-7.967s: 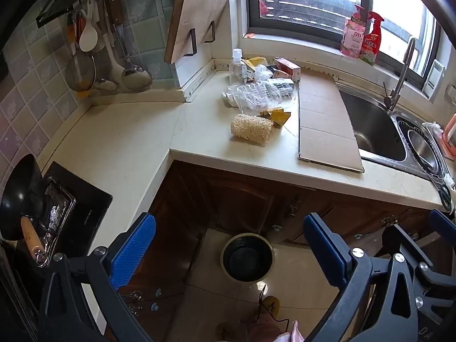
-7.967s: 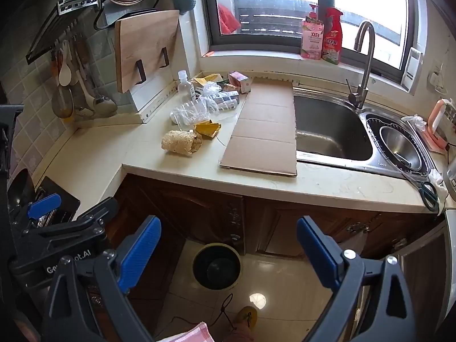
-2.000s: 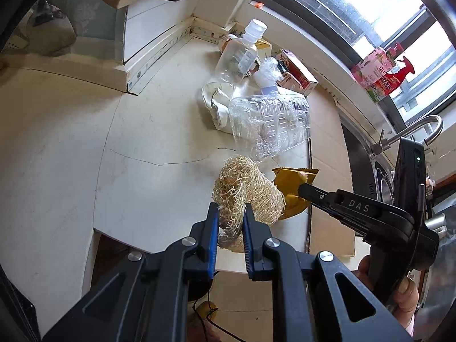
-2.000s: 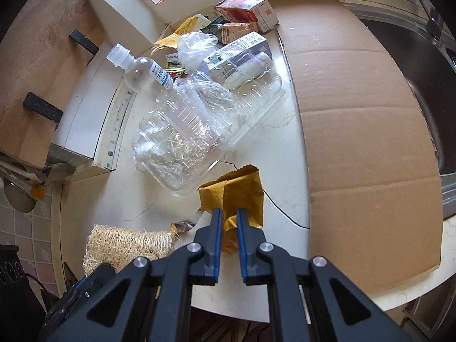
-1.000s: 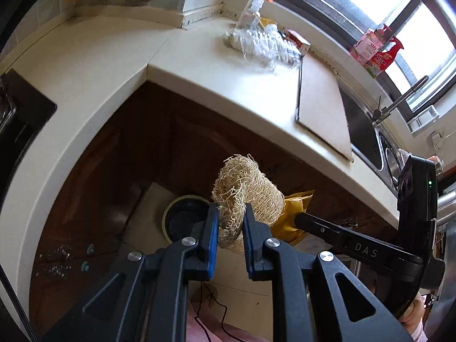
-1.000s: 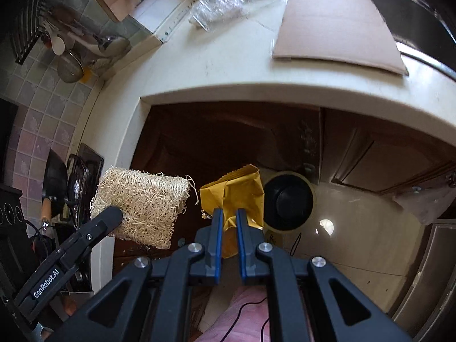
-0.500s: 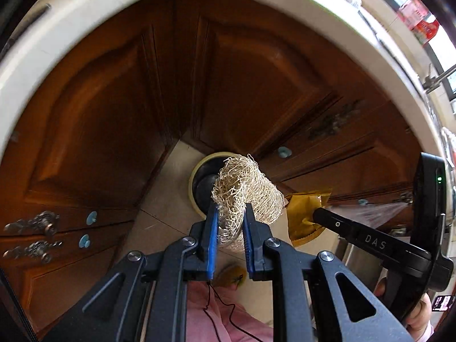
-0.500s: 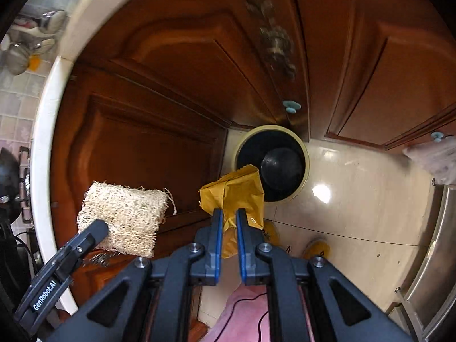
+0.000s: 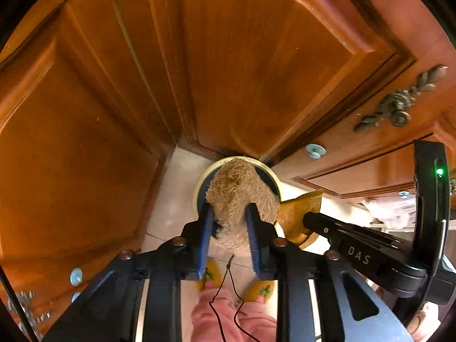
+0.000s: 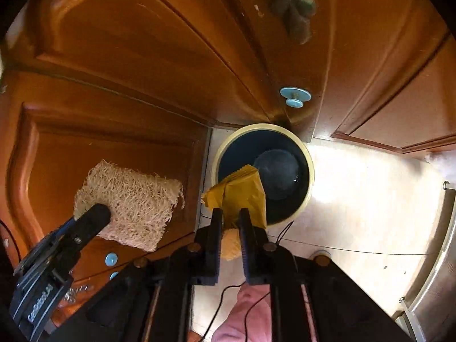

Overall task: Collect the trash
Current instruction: 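Carry scrubber and packet down to the bin and open both tools, then raise both tools back toward the counter clutter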

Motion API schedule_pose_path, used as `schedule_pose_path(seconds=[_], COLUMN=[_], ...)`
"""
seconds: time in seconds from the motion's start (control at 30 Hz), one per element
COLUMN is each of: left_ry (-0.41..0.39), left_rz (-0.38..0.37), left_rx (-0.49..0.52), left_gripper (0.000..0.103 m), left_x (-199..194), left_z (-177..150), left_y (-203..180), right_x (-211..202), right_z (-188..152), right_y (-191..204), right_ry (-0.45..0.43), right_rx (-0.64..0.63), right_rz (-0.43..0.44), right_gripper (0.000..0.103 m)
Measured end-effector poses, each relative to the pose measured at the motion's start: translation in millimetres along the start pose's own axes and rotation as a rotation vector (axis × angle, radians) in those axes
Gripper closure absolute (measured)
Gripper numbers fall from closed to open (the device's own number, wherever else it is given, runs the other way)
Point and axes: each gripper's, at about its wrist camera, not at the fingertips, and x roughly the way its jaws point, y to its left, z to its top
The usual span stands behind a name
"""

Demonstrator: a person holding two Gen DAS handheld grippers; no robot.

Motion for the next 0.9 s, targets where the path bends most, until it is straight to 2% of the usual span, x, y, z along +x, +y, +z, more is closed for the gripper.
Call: schedule_pose_path(seconds=[0.03, 0.07, 0.1, 0.13, 0.17, 0.33, 0.5, 0.7, 0.9], left_ry=[-0.001, -0.003, -0.005, -0.008, -0.015, -0.013, -0.016, -0.039, -0.065], left_rz=[0.001, 0.002, 0.007, 0.015, 0.02, 0.039, 0.034, 0.025, 0.024], left_rx=[0.006, 0.013, 0.022, 0.03, 0.036, 0.054, 0.016, -0.016, -0.019], left_gripper=[0.07, 0.06, 0.048, 0.043, 0.038, 0.038, 0.038, 0.038, 0.038], left_x=[3.5, 6.6, 9.3, 11.1, 12.3, 15.3, 9.8, -10.9, -54.9], left_z=[3.1, 5.9, 8.0, 9.5, 10.1, 12.5, 17.3, 21.0, 23.6], left_y=[-0.1, -0.4, -0.6, -0.6, -0.2, -1.0, 3.3, 10.4, 5.7], right_x=[5.1, 9.2, 13.3, 16.0, 18.1, 18.0, 5.6, -18.5, -51.8], right_z=[3.8, 6.5, 9.7, 12.1, 14.1, 16.6, 11.3, 3.4, -9.1], right_y=[-1.7, -2.8, -4.3, -5.0, -5.4, -4.2, -2.7, -0.6, 10.0], right_ry=[0.0, 0.001, 0.004, 0.003, -0.002, -0.007, -0.041, -0.073, -0.067], right_rx=[0.009, 0.015, 0.022, 0.027, 0.029, 0.008, 0.01, 0.031, 0.002], right_rz=[-0.009, -0.014, -0.024, -0.034, -0.039, -0.067, -0.079, -0.072, -0.084], right_gripper=[0.082, 0.069, 0.064, 0.058, 0.057, 0.057, 0.057, 0.057, 0.057])
